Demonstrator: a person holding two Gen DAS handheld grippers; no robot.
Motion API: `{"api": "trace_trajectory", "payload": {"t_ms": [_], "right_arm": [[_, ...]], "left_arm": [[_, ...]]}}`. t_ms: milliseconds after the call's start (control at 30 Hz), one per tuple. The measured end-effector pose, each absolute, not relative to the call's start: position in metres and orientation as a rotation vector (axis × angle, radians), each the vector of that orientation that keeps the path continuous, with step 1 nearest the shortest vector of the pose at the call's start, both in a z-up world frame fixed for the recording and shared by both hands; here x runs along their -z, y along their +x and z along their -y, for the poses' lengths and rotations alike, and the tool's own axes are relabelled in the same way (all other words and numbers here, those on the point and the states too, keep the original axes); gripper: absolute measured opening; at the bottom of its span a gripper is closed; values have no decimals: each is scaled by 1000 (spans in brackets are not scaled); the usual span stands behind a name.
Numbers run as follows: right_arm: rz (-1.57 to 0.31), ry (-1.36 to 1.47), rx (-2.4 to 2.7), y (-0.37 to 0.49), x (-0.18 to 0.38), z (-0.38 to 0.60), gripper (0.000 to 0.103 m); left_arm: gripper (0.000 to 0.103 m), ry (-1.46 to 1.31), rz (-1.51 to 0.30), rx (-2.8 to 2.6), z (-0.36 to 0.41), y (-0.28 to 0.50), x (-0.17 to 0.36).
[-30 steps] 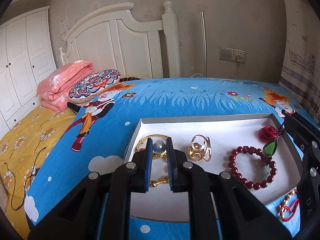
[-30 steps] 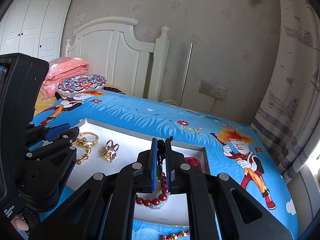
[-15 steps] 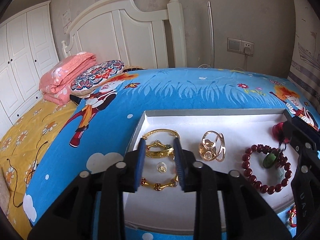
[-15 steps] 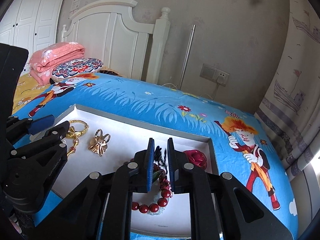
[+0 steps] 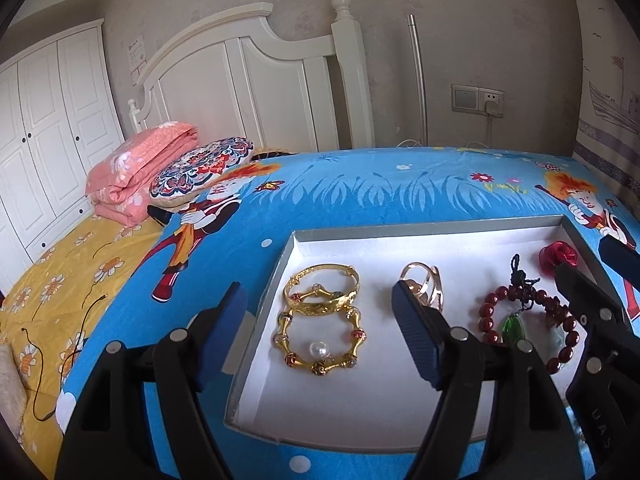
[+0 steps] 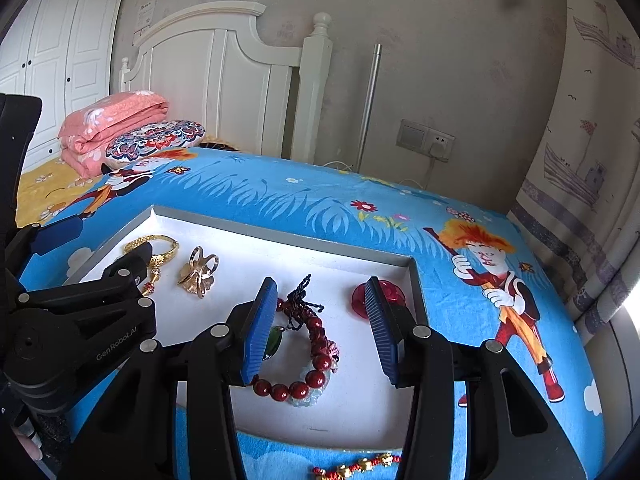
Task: Organize jewelry
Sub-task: 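Open both tools to release the pearl and pendant in the tray, then withdraw both tools from the tray toward the red string bracelet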
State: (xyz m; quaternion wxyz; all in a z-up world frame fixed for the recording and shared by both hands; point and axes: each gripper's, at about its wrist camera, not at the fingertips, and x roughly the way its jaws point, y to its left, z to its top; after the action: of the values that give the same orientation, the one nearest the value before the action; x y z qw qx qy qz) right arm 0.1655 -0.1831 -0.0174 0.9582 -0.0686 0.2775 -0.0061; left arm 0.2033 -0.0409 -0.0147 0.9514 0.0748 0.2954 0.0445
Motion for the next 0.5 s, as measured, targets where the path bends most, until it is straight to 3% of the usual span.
{"api": "trace_trajectory", "payload": {"t_ms": [100, 233, 500], "right_arm": [[-562, -121, -3, 146, 18, 191, 43], [-562, -112, -11, 113, 26, 204, 44], [-556, -105, 36, 60, 48, 233, 44]], "left_arm": [[85, 154, -572, -76, 43, 187, 12], [90, 166, -549, -42, 47, 159, 14], [90, 149, -561, 41, 67, 114, 27]]}}
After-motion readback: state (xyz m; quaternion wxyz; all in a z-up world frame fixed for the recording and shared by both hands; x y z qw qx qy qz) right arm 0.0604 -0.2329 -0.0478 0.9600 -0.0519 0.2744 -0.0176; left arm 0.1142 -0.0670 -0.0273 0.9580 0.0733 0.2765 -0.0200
